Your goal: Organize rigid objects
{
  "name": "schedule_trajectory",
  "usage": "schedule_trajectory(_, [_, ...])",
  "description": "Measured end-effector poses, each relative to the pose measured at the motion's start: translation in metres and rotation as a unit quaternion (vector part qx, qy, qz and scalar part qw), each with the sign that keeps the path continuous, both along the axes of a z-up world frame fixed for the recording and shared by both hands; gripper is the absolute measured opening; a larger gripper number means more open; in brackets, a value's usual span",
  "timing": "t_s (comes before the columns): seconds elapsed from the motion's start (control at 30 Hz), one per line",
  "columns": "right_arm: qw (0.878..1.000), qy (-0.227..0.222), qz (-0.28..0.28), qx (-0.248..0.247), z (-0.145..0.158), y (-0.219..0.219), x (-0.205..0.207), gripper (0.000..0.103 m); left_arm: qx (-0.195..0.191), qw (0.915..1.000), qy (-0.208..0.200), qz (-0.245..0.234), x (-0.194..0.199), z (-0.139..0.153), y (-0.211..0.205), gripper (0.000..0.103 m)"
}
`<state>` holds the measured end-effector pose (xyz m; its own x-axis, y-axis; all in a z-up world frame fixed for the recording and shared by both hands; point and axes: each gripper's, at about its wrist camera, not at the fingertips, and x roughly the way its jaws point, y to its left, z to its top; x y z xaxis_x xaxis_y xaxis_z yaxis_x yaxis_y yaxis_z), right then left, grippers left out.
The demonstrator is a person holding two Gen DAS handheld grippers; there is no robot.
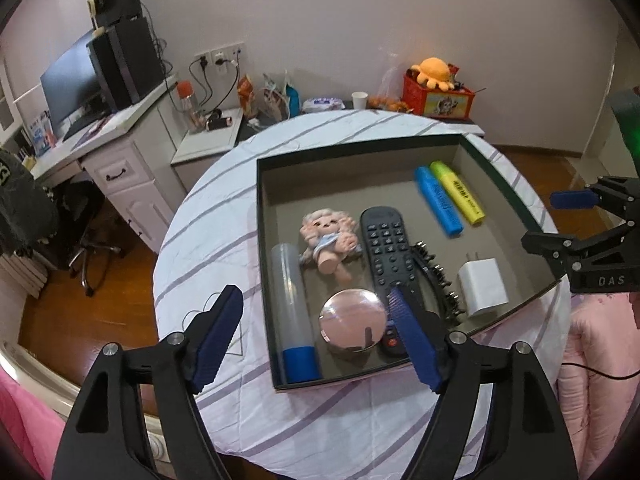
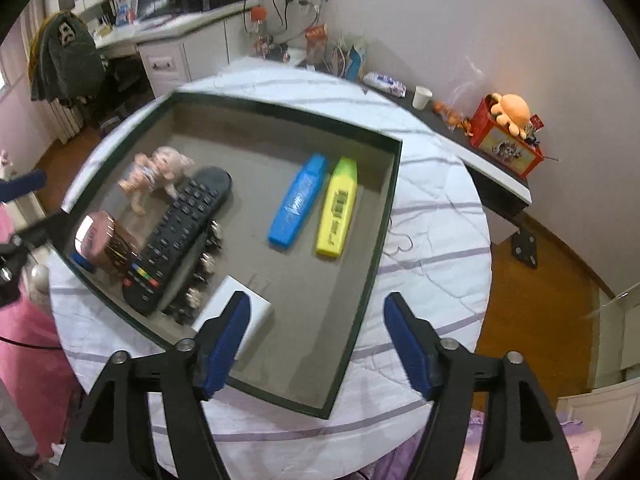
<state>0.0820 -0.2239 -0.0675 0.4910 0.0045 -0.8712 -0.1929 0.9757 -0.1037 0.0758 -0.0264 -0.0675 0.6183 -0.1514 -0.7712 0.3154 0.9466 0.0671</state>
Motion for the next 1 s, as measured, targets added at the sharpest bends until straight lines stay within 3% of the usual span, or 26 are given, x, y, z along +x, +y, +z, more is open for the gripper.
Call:
schedule_trajectory(0.17, [1.0, -0.017, 0.004, 0.026, 0.012, 0.003, 0.0, 0.079, -0.007, 0.9999, -0.015, -0.003, -0.007, 0.006, -0.003, 0.091])
schedule_trajectory(0.53, [0.998, -0.023, 0.012, 0.054, 0.009, 0.013, -0.004, 0.079, -0.063, 0.9952, -0.022, 0.071, -0.001, 0.016, 0.051, 0.095])
schedule_trajectory(0.7, [0.998, -0.007, 0.028, 0.064, -0.004, 0.033, 0.009, 0.079, -0.061, 0.9962, -0.014, 0.06, 0.001, 0.007, 0.052, 0.095])
schedule_trajectory(1.0, [0.996, 0.005, 0.059, 0.064, -0.021, 0.071, 0.044, 0.079, -0.015, 0.9996, 0.021, 0.014, 0.004, -0.022, 0.039, 0.097])
